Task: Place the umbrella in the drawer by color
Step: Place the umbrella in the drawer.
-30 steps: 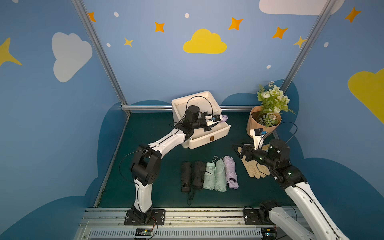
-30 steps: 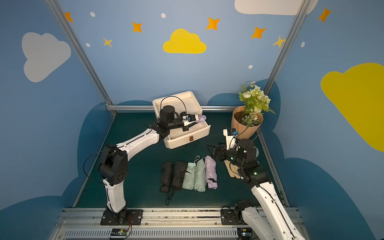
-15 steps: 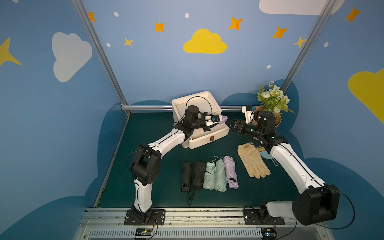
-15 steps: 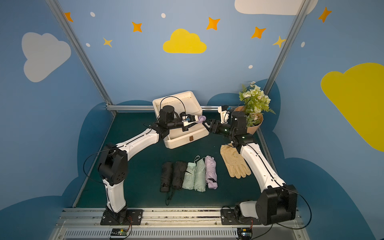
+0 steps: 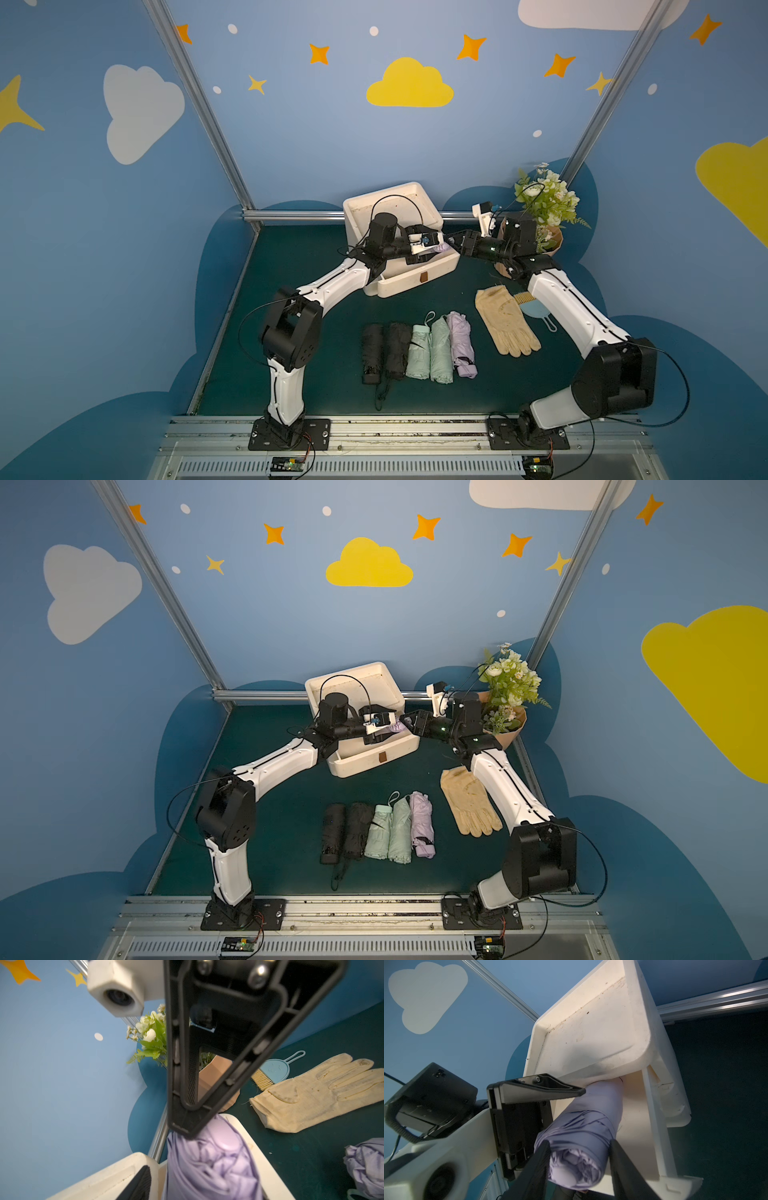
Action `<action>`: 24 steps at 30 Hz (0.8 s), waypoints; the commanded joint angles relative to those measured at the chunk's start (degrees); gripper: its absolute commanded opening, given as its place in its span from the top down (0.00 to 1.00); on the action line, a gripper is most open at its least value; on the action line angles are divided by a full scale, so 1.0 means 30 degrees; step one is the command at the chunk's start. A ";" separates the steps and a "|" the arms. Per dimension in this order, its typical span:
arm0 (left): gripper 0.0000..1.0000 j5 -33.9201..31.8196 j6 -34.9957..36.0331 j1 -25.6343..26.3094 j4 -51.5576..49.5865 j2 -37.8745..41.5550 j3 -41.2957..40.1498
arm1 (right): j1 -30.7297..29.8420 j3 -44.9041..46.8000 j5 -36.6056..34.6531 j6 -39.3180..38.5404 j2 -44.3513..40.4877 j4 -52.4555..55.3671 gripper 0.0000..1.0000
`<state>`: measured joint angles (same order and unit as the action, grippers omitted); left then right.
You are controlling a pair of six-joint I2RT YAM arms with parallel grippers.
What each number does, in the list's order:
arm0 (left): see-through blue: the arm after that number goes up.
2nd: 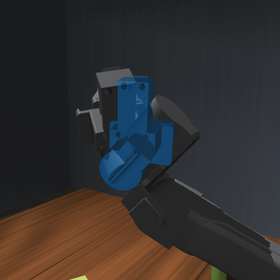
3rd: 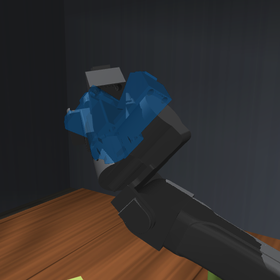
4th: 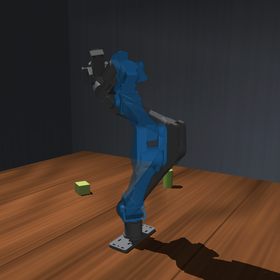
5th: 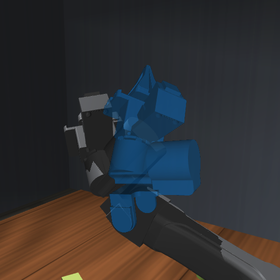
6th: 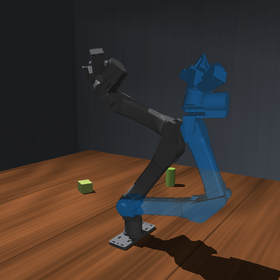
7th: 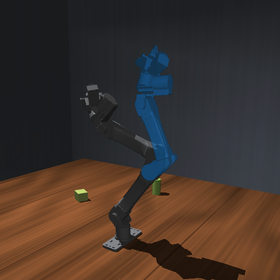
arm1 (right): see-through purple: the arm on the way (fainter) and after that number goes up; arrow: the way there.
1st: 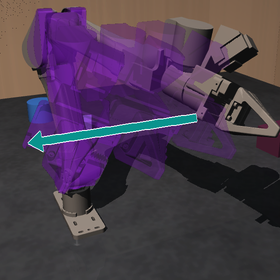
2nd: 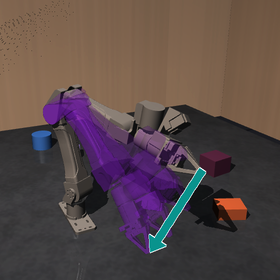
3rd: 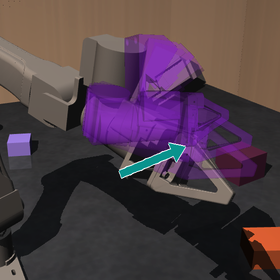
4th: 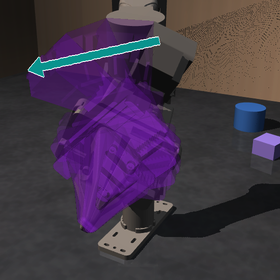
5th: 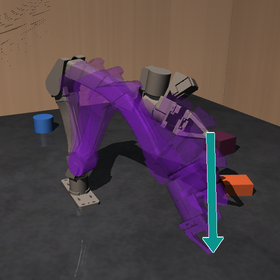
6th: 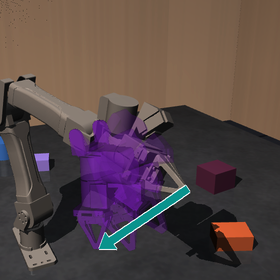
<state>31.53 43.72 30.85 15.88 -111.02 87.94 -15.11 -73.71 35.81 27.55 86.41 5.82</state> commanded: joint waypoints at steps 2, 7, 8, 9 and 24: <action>0.23 0.0229 -0.0317 -0.0114 0.0420 0.1310 -0.0685 | -0.0147 -0.0296 -0.0592 -0.0875 0.0453 0.0626 0.55; 0.18 0.0242 -0.0651 -0.0227 -0.0094 0.2018 -0.0912 | -0.0350 -0.0623 -0.0865 -0.1503 0.1163 0.1369 0.62; 0.17 0.0257 -0.0718 -0.0263 -0.0244 0.2103 -0.0874 | -0.0408 -0.0668 -0.0873 -0.1541 0.1275 0.1448 0.63; 0.17 0.0287 -0.0811 -0.0312 -0.0405 0.2162 -0.0832 | -0.0434 -0.0687 -0.0869 -0.1565 0.1382 0.1457 0.64; 0.12 -0.0326 -0.6055 -0.1227 -0.0166 0.4250 -0.1006 | -0.0969 -0.2801 -0.2549 -0.3612 0.3404 0.3161 0.65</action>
<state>32.91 31.64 27.46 14.17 -102.10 84.95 -17.76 -80.38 30.81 19.46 95.13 11.97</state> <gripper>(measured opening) 0.880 0.351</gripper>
